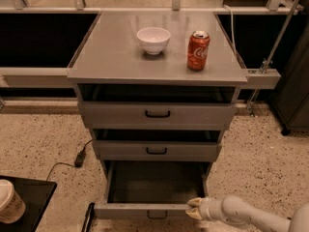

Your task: Open bottom drawer

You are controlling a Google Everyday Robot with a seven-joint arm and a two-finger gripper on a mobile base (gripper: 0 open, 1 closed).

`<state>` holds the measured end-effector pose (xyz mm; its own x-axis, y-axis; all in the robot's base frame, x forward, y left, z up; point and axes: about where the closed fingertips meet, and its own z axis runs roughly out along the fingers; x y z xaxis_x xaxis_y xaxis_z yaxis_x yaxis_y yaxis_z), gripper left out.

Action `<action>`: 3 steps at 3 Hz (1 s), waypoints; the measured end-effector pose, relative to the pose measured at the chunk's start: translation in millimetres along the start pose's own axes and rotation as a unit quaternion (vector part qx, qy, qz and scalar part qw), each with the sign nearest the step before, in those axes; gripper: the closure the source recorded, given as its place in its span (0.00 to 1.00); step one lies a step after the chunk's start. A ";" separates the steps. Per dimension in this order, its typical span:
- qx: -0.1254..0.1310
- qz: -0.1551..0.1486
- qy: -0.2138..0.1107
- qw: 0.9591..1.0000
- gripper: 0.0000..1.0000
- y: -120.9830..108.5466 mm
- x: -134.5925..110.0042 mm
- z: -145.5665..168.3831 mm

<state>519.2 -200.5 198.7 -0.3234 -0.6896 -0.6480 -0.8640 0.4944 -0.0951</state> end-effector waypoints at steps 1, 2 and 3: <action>0.000 0.000 0.000 1.000 0.81 0.0 0.0 0.0; 0.000 0.000 0.000 1.000 0.59 0.0 0.0 0.0; 0.000 0.000 0.000 1.000 0.34 0.1 0.0 0.1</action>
Offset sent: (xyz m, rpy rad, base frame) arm 0.0000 0.0000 0.0000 0.0000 0.0000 0.0000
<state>519.1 -200.4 198.6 -0.3233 -0.6896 -0.6480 -0.8641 0.4944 -0.0950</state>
